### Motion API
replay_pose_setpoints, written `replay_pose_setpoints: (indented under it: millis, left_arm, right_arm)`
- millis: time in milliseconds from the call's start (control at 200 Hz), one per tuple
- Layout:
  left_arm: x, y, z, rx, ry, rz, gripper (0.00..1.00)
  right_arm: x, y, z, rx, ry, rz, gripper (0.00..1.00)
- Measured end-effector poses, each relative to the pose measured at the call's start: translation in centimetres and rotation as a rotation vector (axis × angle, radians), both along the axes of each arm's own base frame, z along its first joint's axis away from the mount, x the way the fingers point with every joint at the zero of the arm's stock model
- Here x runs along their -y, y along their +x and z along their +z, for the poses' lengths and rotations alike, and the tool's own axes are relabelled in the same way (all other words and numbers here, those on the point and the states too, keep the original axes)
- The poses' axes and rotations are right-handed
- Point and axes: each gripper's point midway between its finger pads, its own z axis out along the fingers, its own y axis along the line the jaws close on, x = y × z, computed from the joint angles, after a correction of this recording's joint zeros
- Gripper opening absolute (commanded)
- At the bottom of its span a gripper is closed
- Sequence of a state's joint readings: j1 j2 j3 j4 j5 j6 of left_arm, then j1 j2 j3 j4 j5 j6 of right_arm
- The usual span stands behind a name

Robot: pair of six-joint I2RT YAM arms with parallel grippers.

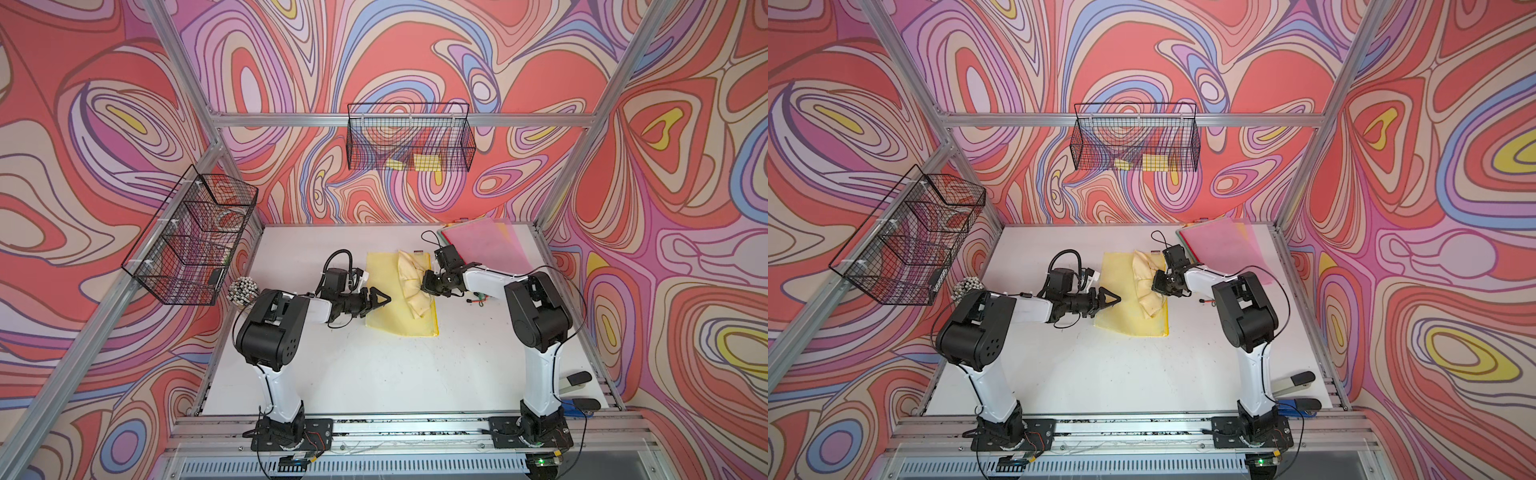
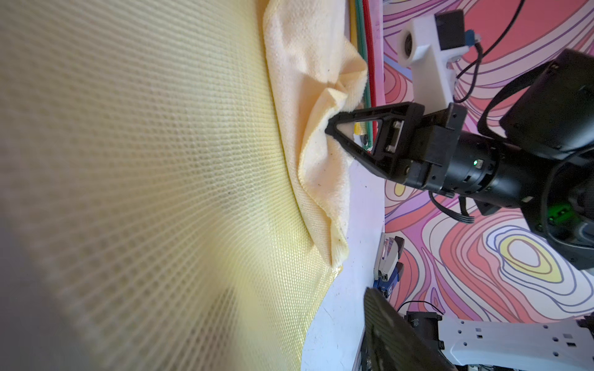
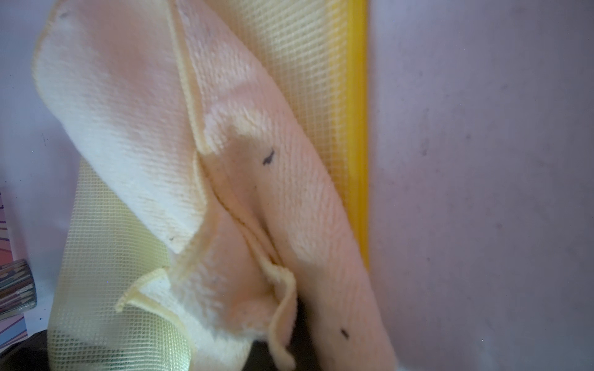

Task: Wipe the document bag
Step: Wipe the dirt from the document bag.

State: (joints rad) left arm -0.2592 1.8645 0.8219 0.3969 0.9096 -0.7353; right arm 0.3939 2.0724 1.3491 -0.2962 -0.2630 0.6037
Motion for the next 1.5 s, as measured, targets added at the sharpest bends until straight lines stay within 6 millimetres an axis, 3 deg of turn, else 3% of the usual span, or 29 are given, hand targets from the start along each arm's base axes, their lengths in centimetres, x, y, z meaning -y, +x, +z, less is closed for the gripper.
replay_pose_setpoints:
  millis: [250,346,591,801,991,1202,1502]
  left_arm:
    - [-0.6,-0.5,0.3,-0.002,0.048,0.008,0.52]
    - [-1.0,-0.9,0.5,0.001,0.083,0.008,0.35]
    - [-1.5,-1.6,0.1,-0.018,0.129,0.008,0.20]
    - [-2.2,-2.2,-0.5,-0.042,0.179,0.011,0.15]
    - [-2.6,-2.2,0.7,-0.010,0.214,0.013,0.10]
    - [-2.9,-2.4,0.4,-0.020,0.235,0.017,0.00]
    - [-3.3,-2.7,-0.4,-0.037,0.265,0.027,0.00]
  right_arm:
    - [0.0,0.0,0.0,0.001,0.003,0.001,0.00]
    - [-0.1,0.0,0.0,0.001,0.006,0.002,0.00]
    - [-0.4,-0.1,-0.1,-0.003,0.026,0.014,0.00]
    - [-0.4,-0.1,-0.1,-0.002,0.027,0.014,0.00]
    - [-0.6,-0.1,-0.1,-0.002,0.037,0.020,0.00]
    - [-0.9,0.0,-0.1,0.001,0.050,0.028,0.00]
    - [-1.8,-0.6,0.1,0.006,0.048,0.050,0.00]
